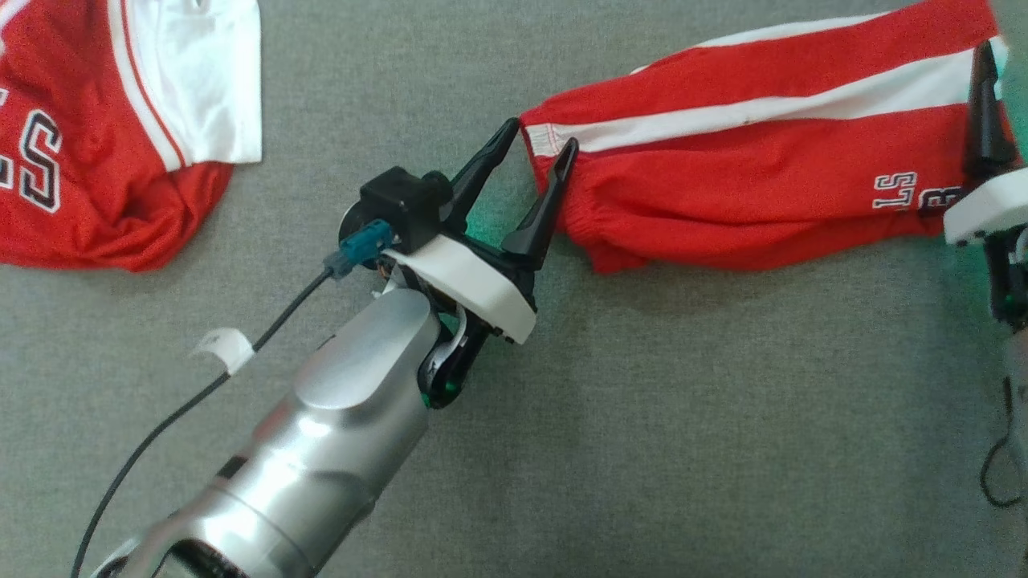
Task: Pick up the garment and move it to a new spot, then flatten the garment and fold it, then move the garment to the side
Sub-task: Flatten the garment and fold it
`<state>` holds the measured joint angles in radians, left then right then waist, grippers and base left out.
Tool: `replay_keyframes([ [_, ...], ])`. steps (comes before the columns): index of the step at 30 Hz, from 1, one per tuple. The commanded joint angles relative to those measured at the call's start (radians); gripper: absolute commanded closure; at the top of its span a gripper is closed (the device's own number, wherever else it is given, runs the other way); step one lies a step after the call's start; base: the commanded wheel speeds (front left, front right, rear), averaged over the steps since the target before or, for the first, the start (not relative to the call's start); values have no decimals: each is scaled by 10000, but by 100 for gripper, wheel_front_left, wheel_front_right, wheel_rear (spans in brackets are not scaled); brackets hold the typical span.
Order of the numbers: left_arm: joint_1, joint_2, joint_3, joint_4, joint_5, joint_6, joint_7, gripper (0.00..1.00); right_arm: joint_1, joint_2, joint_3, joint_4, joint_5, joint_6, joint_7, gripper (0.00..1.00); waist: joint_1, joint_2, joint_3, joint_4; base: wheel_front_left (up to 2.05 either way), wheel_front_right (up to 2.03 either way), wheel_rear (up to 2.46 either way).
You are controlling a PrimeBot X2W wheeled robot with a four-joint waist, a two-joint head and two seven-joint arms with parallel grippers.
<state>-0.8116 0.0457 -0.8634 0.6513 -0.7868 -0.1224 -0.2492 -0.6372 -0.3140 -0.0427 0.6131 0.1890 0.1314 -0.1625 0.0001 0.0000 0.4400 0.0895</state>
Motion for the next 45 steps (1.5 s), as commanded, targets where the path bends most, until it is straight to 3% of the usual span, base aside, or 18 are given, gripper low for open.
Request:
replay_keyframes([
  [1,5,61,365,-269,145,87,-111,0,369,16,106,-263,110,-7,-149,0,-1,0,-260,-13,0,0,0],
  [7,1635,180,1895,-2150,1930,1173,-122,0,1812,612,-167,-619,690,-7,-426,0,-1,0,-1056,44,0,0,0],
  [16,5233,85,3685,-5364,4311,2121,-124,0,2485,848,-1418,-703,1172,-7,188,0,-1,0,-1867,901,0,0,0],
  [27,6777,48,3724,-6733,5505,2420,-125,0,1360,296,-3669,1604,170,-7,1573,0,-1,0,-2049,2328,0,0,0],
  [33,6684,47,3657,-6783,5488,2482,-125,0,891,432,-4569,3160,-31,-7,2363,0,-1,0,-1918,2543,0,0,0],
  [38,6672,46,3619,-6706,5447,2542,-125,0,557,644,-4716,3912,27,-7,2704,2,-1,0,-1907,2475,0,0,0],
  [39,6673,46,3620,-6686,5435,2546,-125,0,481,729,-4681,4002,118,-7,2750,58,-1,0,-1918,2426,0,0,0],
  [40,6678,46,3633,-6675,5422,2554,-125,0,415,816,-4589,4057,222,-7,2793,100,-1,0,-1931,2364,0,0,0],
  [45,6665,46,3746,-6674,5426,2557,-126,0,371,732,-3775,3752,452,-7,2284,100,-1,0,-1965,1865,0,0,0],
])
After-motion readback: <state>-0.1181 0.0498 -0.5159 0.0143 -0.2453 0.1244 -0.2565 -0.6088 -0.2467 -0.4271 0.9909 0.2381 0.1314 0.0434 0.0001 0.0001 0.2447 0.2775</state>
